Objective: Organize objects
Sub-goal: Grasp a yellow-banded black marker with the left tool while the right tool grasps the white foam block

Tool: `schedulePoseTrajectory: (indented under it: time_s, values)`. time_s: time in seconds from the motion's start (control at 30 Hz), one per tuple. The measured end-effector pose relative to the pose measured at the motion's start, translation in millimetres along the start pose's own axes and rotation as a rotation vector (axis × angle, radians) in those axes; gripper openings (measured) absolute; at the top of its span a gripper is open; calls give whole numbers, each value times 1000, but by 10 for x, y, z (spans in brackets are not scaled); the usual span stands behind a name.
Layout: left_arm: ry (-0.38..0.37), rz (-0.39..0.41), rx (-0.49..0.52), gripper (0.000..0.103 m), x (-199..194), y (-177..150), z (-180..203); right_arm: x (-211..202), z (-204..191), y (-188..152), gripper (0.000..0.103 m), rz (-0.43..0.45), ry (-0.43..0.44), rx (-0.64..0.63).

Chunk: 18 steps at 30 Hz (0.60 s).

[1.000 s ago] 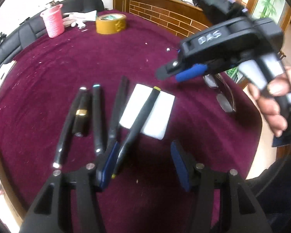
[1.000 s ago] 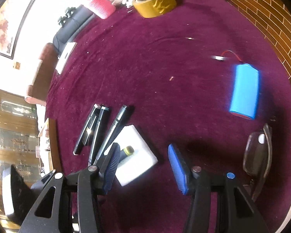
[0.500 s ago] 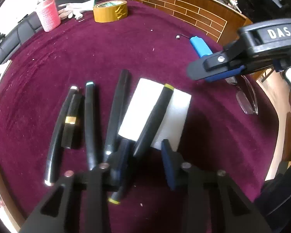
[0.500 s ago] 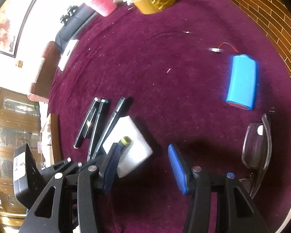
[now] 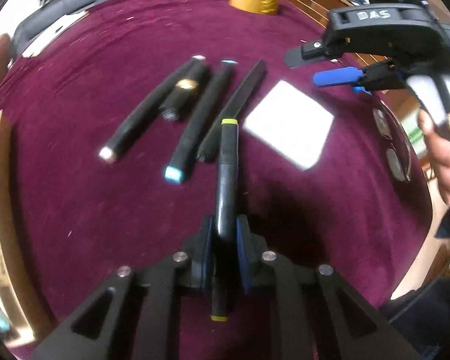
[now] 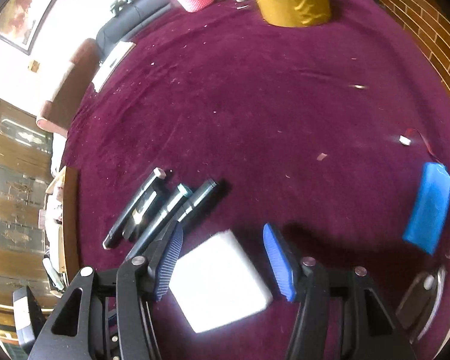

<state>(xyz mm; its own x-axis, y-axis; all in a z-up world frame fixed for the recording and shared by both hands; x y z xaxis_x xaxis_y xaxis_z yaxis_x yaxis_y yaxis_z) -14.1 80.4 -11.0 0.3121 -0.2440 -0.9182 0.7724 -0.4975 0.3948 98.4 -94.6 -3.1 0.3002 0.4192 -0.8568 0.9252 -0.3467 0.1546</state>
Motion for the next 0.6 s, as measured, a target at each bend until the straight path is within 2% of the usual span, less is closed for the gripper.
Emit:
schedulePoseTrajectory:
  time_s: [0.1, 0.2, 0.23, 0.33, 0.37, 0.43, 0.5, 0.6]
  values:
    - [0, 2, -50, 15, -28, -70, -87, 99, -64, -161, 60, -88, 49, 2]
    - [3, 5, -73, 15, -42, -125, -148, 148, -109, -489, 61, -245, 93, 5]
    - [-1, 7, -83, 15, -45, -140, -173, 109, -137, -593, 61, -268, 110, -10]
    - [-2, 9, -100, 15, -34, -134, -217, -85, -207, -687, 64, -206, 74, -111]
    - [-9, 11, -103, 15, -31, -140, -213, -142, -246, -681, 74, -181, 77, -156]
    - [-13, 12, -103, 15, -28, -139, -218, -221, -332, -681, 83, -140, 65, -253]
    - [-18, 14, -108, 15, -23, -133, -224, -209, -370, -710, 87, -145, 31, -301]
    - [-7, 15, -105, 15, -34, -150, -267, -95, -381, -820, 89, -201, -14, -313]
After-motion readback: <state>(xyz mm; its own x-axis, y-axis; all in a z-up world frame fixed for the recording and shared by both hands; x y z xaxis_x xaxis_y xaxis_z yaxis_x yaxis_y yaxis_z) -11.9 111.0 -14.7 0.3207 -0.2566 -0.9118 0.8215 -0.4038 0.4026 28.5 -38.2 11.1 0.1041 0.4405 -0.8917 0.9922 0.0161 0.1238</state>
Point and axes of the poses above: each gripper's, at about its wrist camera, not at the fingertips, and x roughly the way its jaws point, z to its right, y to its top, the point moved 3 cm from there along x, roughly the way its jaws point, and after that the axes turned 13 degrees about x, right-handed, at the moved point
